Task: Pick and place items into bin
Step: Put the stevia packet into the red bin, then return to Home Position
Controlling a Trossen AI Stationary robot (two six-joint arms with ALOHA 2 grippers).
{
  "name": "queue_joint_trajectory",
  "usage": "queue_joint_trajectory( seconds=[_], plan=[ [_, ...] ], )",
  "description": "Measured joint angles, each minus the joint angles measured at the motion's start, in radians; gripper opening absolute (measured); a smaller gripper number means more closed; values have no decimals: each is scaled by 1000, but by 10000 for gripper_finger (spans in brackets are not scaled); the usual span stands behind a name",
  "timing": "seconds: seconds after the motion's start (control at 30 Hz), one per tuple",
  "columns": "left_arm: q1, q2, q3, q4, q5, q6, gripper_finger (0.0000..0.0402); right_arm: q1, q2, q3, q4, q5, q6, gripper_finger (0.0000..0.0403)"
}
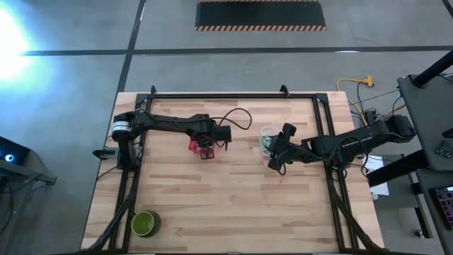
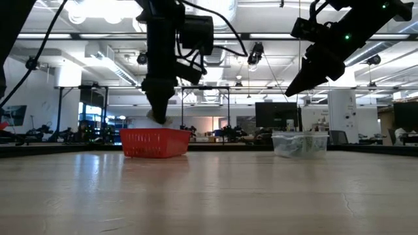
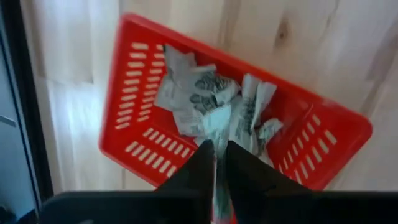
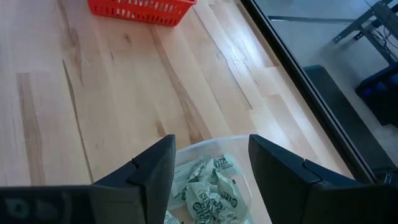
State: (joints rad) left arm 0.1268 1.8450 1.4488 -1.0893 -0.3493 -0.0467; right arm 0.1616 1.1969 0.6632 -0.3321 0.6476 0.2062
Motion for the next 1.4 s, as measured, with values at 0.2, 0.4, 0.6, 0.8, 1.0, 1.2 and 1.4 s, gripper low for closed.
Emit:
queue_joint_trajectory(
  seconds=[0.2, 0.4, 0.6, 0.8, 1.0, 1.2, 1.4],
  plan=[
    [0, 0, -36, 13, -37, 0, 86, 0, 0, 0, 0, 0, 0, 194],
    [0, -6, -27, 16, -53, 9, 130, 0, 0, 0, 37, 2, -11, 194],
    [-12, -88, -3, 18, -53, 7, 134, 0, 0, 0, 106, 7, -87, 194],
    [-63, -283, -45, 47, -72, 4, 134, 0, -8, 1, 106, 8, -120, 194],
    [-137, -619, -281, 396, -79, 43, 134, 16, -73, -12, 137, 9, -117, 194],
    [-185, -975, -619, 727, -51, 58, 135, 87, -197, -71, 255, 2, -162, 194],
    [-189, -1268, -880, 924, 8, 55, 135, 167, -379, -186, 405, -4, -220, 194]
  ],
)
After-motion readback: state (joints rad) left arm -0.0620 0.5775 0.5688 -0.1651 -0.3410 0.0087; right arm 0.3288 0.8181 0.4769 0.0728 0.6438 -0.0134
